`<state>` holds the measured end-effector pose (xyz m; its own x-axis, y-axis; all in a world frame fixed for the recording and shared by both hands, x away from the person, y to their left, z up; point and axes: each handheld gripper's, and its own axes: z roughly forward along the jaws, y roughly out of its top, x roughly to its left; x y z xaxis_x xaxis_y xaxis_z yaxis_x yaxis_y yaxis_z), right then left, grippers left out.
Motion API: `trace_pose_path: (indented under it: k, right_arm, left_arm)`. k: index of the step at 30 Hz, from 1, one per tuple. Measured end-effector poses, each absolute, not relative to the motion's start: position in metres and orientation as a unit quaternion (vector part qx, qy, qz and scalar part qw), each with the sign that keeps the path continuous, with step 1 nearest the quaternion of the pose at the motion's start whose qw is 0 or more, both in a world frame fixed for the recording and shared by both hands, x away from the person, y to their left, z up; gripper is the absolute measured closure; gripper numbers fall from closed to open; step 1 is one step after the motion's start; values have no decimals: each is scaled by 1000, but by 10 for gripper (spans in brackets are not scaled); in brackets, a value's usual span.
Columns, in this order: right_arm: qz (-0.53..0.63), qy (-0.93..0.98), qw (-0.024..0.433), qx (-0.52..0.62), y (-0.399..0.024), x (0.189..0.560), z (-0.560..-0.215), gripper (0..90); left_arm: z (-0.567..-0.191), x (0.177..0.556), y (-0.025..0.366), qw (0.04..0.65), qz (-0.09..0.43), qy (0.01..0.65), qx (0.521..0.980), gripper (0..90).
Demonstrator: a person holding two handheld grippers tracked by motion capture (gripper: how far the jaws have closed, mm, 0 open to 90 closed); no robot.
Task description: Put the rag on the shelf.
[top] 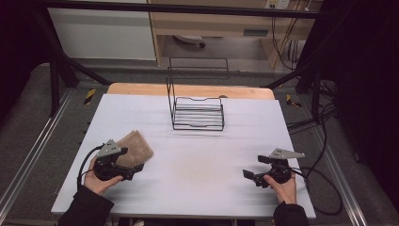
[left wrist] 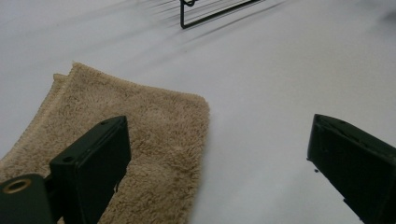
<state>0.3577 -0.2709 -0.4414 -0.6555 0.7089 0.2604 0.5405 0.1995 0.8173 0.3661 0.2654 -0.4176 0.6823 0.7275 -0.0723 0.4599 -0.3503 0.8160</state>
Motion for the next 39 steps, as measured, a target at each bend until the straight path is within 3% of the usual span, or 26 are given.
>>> trace_pose_path:
  k: [15, 20, 21, 23, 33, 39]
  right_arm:
    - [479, 773, 92, 406, -271, 359, -442, 6]
    - [479, 773, 91, 406, -271, 359, -442, 5]
    - [479, 773, 92, 406, -271, 359, -442, 5]
    - [480, 773, 92, 406, -271, 359, -442, 5]
    - [479, 773, 91, 406, -271, 359, -442, 5]
    - [478, 774, 92, 406, -271, 359, -442, 5]
  left_arm:
    - [-415, 384, 238, 372, 175, 376, 830, 185]
    - [-418, 394, 229, 360, 175, 382, 833, 301]
    - [-420, 395, 227, 357, 172, 383, 834, 373]
    - [-423, 397, 226, 351, 166, 385, 838, 432]
    - [-436, 404, 226, 316, 175, 382, 851, 584]
    - [-440, 407, 226, 308, 177, 384, 852, 631]
